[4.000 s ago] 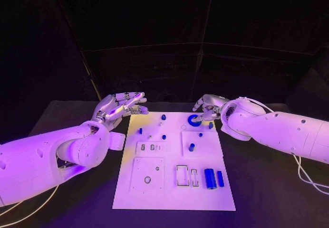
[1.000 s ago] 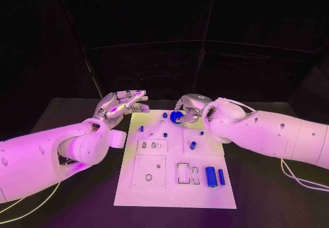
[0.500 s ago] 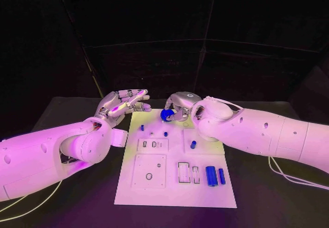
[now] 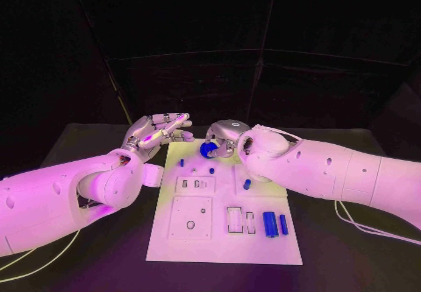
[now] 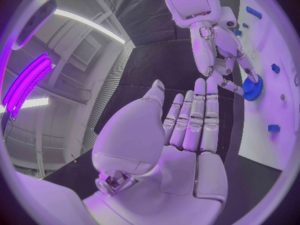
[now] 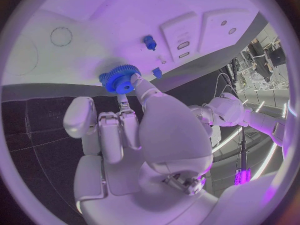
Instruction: Assemble the parts on the task board
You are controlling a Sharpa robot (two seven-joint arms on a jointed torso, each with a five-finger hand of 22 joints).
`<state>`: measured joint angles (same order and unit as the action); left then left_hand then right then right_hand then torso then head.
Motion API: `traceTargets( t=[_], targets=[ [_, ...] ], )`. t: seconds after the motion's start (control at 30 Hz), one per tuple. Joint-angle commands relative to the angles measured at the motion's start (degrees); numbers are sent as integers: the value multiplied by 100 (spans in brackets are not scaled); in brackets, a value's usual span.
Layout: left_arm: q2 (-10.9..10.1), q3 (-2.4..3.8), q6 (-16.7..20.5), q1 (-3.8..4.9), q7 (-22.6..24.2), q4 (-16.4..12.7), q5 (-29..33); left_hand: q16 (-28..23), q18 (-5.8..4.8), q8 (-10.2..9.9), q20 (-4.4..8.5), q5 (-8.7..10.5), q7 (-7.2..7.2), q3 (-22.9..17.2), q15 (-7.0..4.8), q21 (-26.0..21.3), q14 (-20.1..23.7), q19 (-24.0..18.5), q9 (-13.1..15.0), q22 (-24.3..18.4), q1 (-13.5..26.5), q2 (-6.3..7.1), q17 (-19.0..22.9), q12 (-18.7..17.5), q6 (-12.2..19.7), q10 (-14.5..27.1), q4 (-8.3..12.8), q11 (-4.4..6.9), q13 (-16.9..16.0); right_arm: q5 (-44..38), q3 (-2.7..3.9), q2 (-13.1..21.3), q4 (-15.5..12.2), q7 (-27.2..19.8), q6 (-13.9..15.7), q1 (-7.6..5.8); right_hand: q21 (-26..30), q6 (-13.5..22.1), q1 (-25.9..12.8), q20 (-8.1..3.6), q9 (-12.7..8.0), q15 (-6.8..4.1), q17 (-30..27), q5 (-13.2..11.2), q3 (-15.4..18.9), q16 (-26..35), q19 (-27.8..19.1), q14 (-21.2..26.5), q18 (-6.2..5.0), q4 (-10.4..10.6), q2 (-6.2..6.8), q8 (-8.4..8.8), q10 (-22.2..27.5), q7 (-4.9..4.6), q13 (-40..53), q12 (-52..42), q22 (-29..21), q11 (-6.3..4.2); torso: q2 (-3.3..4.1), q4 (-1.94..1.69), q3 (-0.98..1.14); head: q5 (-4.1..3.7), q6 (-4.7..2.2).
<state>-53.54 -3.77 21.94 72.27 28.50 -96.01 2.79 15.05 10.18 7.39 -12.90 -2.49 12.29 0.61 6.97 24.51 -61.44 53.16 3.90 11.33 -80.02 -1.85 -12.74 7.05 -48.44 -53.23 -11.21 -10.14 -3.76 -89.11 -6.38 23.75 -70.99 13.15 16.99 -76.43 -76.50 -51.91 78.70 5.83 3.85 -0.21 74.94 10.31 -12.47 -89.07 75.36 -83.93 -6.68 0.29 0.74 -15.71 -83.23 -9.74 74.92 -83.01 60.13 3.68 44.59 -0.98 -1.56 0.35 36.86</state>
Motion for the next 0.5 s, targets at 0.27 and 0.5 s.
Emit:
traceTargets(
  t=[0.27, 0.5],
  targets=[
    [17, 5, -78, 10, 12, 1, -13, -28, 16, -26, 0, -31, 90, 7, 4, 35, -18, 20, -7, -7, -58, -15, -10, -39, -14, -12, 37, -24, 4, -87, -1, -66, 110, -4, -170, 3, -31, -79, -110, -20, -13, -19, 1268, 6, -73, -16, 13, -554, 115, -17, 56, 133, 70, 87, 522, 68, 22, 18, -1, -4, 0, -6, 17],
    [23, 5, -78, 11, 9, 3, -13, -28, 16, -26, 0, -31, 90, 7, 4, 35, -18, 20, -7, -7, -58, -15, -10, -39, -14, -12, 37, -24, 4, -90, -5, -128, 170, -20, -270, 10, -36, 98, -219, 32, -20, 40, 1256, -180, -85, -12, 11, -552, 118, -20, 152, 354, 145, 13, 435, 152, 31, 86, 0, -2, 3, 0, 24]
  ],
)
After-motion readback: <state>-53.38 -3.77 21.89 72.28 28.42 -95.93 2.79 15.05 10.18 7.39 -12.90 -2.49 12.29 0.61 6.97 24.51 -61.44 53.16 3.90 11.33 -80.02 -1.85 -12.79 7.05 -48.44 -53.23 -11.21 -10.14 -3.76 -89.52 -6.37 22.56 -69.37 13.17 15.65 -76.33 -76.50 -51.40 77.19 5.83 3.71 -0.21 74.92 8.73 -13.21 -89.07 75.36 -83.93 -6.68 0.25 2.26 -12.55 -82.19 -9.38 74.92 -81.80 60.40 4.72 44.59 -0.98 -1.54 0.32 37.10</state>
